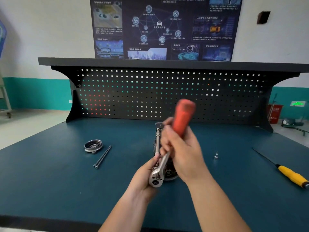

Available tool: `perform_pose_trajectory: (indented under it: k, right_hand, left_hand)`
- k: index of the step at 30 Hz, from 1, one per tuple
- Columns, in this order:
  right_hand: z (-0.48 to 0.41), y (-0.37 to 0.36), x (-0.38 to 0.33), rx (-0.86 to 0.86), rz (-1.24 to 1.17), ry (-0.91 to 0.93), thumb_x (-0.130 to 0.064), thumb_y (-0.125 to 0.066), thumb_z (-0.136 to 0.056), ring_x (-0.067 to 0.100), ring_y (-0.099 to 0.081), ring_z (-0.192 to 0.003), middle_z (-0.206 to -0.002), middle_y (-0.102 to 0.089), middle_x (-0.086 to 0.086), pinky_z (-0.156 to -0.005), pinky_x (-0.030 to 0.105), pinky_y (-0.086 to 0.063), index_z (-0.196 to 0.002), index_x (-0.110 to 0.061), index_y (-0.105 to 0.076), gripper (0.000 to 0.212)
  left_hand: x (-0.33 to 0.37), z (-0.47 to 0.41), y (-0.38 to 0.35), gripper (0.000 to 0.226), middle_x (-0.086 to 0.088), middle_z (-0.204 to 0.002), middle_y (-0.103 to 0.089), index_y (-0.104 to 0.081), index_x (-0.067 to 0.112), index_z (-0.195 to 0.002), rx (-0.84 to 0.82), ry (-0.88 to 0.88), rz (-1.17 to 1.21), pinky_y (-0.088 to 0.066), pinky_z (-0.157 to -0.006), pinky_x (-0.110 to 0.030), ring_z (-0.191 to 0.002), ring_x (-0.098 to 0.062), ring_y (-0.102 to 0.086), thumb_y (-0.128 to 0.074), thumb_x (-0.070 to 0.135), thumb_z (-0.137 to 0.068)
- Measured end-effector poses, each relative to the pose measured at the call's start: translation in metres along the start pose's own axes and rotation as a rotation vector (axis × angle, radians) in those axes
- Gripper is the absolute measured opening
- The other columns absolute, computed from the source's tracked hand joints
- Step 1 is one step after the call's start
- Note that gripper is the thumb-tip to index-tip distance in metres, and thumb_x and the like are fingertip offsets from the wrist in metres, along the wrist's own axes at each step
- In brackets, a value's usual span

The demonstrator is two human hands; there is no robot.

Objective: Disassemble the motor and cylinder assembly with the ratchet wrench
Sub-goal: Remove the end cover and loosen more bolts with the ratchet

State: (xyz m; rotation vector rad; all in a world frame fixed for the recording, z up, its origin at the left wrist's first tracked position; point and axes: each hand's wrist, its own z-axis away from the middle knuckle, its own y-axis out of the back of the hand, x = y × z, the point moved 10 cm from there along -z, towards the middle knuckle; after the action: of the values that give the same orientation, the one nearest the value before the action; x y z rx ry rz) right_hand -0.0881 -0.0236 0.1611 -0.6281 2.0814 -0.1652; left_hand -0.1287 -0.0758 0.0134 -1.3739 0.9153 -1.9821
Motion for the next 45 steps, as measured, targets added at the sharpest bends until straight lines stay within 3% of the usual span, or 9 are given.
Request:
perform_pose_trajectory:
  k: [2, 4, 6, 10, 14, 18, 22, 27, 45]
  right_hand:
    - [0.015, 0.037, 0.002, 0.192, -0.296, 0.03, -0.015, -0.058, -0.079, 0.005, -0.037, -0.043, -0.052, -0.041, -0.007, -0.042, 0.017, -0.036, -0.081, -0.018, -0.054, 0.006]
    - [0.035, 0.075, 0.016, 0.435, -0.524, 0.023, -0.019, -0.056, -0.073, 0.005, -0.034, -0.04, -0.049, -0.035, -0.008, -0.037, 0.016, -0.032, -0.069, -0.019, -0.053, 0.005]
    - [0.058, 0.105, 0.041, 0.689, -0.701, -0.019, -0.019, -0.054, -0.068, 0.006, -0.032, -0.036, -0.047, -0.032, -0.009, -0.036, 0.014, -0.03, -0.063, -0.019, -0.048, 0.007]
    - [0.091, 0.121, 0.082, 0.998, -0.899, -0.141, -0.016, -0.041, -0.085, 0.005, -0.029, -0.029, -0.039, -0.029, -0.011, -0.036, 0.009, -0.028, -0.065, -0.019, -0.039, 0.021]
    - [0.073, 0.108, 0.059, 0.927, -0.745, -0.13, -0.02, -0.045, -0.088, 0.007, -0.023, -0.033, -0.043, -0.024, -0.009, -0.033, 0.014, -0.023, -0.06, -0.021, -0.038, 0.029]
    - [0.051, 0.084, 0.029, 0.798, -0.618, -0.049, -0.018, -0.047, -0.089, 0.006, -0.022, -0.036, -0.044, -0.023, -0.009, -0.031, 0.017, -0.023, -0.038, -0.024, -0.043, 0.052]
    - [0.053, 0.08, 0.016, 0.785, -0.619, 0.032, -0.02, -0.046, -0.09, 0.006, -0.02, -0.036, -0.044, -0.022, -0.01, -0.032, 0.017, -0.021, -0.046, -0.023, -0.044, 0.044]
    - [0.061, 0.088, 0.005, 0.807, -0.624, 0.089, -0.024, -0.047, -0.091, 0.006, -0.019, -0.036, -0.044, -0.022, -0.01, -0.033, 0.017, -0.021, -0.052, -0.023, -0.042, 0.039]
    - [0.061, 0.099, 0.01, 0.826, -0.63, 0.069, -0.023, -0.045, -0.09, 0.007, -0.02, -0.035, -0.042, -0.022, -0.009, -0.032, 0.017, -0.022, -0.049, -0.023, -0.041, 0.04]
  left_hand:
    - [-0.004, -0.002, -0.003, 0.017, -0.005, -0.073, -0.066, -0.067, 0.001, -0.087, -0.014, 0.026, 0.079, -0.058, -0.065, -0.02, -0.063, -0.008, -0.063, -0.057, 0.015, -0.088]
    - [-0.008, -0.003, -0.004, 0.018, -0.003, -0.059, -0.064, -0.064, -0.002, -0.091, -0.02, 0.04, 0.154, -0.054, -0.046, -0.018, -0.047, -0.006, -0.062, -0.057, 0.015, -0.089]
    - [-0.01, 0.002, -0.009, 0.02, -0.005, -0.059, -0.067, -0.064, -0.003, -0.09, -0.016, 0.041, 0.195, -0.05, -0.04, -0.017, -0.043, -0.007, -0.062, -0.056, 0.015, -0.091]
    - [-0.013, 0.005, -0.008, 0.023, -0.007, -0.066, -0.07, -0.066, -0.004, -0.084, 0.016, 0.018, 0.198, -0.051, -0.039, -0.019, -0.046, -0.009, -0.065, -0.055, 0.014, -0.092]
    - [-0.011, 0.006, 0.007, 0.024, -0.01, -0.068, -0.07, -0.065, -0.005, -0.088, 0.041, -0.003, 0.125, -0.052, -0.042, -0.021, -0.049, -0.011, -0.066, -0.052, 0.014, -0.095]
    - [-0.001, 0.007, 0.006, 0.027, -0.007, -0.063, -0.065, -0.07, -0.004, -0.084, -0.013, -0.015, 0.066, -0.053, -0.045, -0.02, -0.046, -0.009, -0.062, -0.053, 0.015, -0.092]
    - [0.011, 0.01, -0.009, 0.029, -0.004, -0.057, -0.059, -0.065, -0.005, -0.1, -0.09, -0.047, -0.009, -0.052, -0.048, -0.018, -0.046, -0.008, -0.058, -0.048, 0.019, -0.096]
    - [0.002, 0.014, -0.017, 0.03, -0.005, -0.063, -0.066, -0.067, -0.003, -0.094, -0.109, -0.023, -0.13, -0.053, -0.048, -0.02, -0.047, -0.011, -0.061, -0.049, 0.021, -0.096]
    - [0.003, 0.006, -0.02, 0.03, -0.006, -0.064, -0.067, -0.068, -0.002, -0.09, -0.105, -0.039, -0.168, -0.052, -0.048, -0.02, -0.048, -0.012, -0.062, -0.049, 0.02, -0.097]
